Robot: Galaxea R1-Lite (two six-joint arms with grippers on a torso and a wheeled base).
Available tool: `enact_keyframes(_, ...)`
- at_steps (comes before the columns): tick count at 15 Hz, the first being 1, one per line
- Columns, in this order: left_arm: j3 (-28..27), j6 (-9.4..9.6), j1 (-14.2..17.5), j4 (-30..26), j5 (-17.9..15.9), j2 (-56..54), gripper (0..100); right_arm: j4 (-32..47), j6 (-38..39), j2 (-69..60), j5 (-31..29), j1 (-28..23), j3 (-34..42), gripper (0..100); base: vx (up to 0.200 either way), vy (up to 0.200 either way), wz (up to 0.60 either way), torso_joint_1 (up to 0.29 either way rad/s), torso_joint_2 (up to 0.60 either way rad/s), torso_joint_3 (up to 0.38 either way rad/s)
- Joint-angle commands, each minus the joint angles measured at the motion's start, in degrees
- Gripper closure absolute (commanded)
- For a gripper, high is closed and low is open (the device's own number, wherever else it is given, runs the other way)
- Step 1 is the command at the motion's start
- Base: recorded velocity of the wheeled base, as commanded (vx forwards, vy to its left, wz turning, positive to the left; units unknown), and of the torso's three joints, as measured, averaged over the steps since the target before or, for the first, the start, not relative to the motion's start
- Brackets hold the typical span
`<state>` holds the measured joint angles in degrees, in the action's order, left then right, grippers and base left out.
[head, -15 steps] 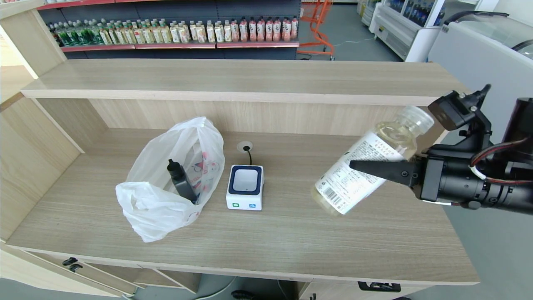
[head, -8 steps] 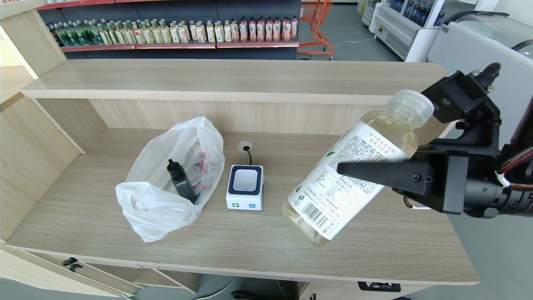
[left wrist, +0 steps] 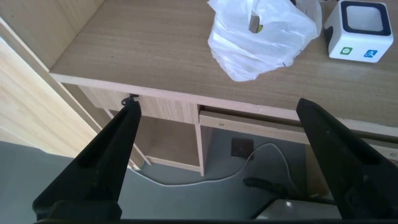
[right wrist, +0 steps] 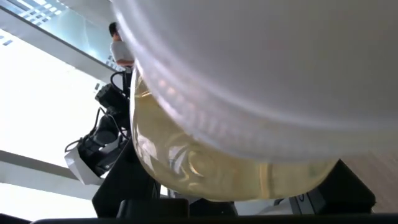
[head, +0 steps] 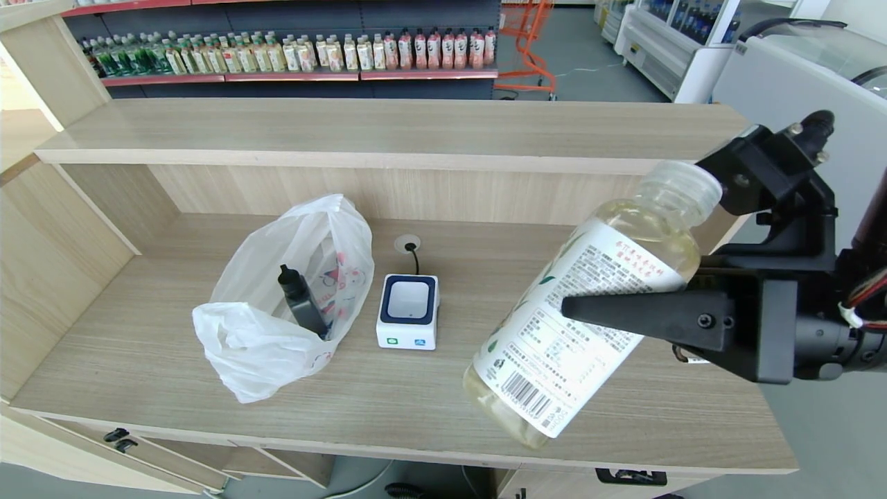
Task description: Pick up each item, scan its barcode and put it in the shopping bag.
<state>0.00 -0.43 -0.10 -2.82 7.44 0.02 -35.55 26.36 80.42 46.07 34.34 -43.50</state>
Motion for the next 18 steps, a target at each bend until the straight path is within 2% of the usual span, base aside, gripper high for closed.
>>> enact_keyframes(1,0.0,-0.01,0.0,0.0,0.0,0.0,0,0.0,-0.1,-0.1,0.0,0.0,-0.1,100,0.0,0.0,0.0,0.0,0.0,0.0)
enact_keyframes(8,0.0,-0.01,0.0,0.0,0.0,0.0,0,0.0,-0.6,-0.7,-0.2,-0.7,0.1,100,0.0,0.0,0.0,0.0,0.0,0.0)
enact_keyframes(9,0.0,-0.01,0.0,0.0,0.0,0.0,0,0.0,-2.9,-0.7,-0.3,-1.1,0.1,100,0.0,0.0,0.0,0.0,0.0,0.0)
enact_keyframes(11,0.0,-0.01,0.0,0.0,0.0,0.0,0,0.0,-19.2,-0.8,-0.7,-5.1,1.9,100,0.0,0.0,0.0,0.0,0.0,0.0)
enact_keyframes(13,0.0,-0.01,0.0,0.0,0.0,0.0,0,0.1,-42.6,-1.6,-2.6,-12.1,5.0,100,0.0,0.0,0.0,0.0,0.0,0.0)
enact_keyframes(15,0.0,-0.01,0.0,0.0,0.0,0.0,0,0.1,-55.9,-2.9,-9.0,-16.1,6.4,100,0.0,0.0,0.0,0.0,0.0,0.0)
enact_keyframes(18,0.0,-0.01,0.0,0.0,0.0,0.0,0,-0.2,-76.5,-3.5,-15.6,-20.9,6.8,100,0.0,0.0,0.0,0.0,0.0,0.0)
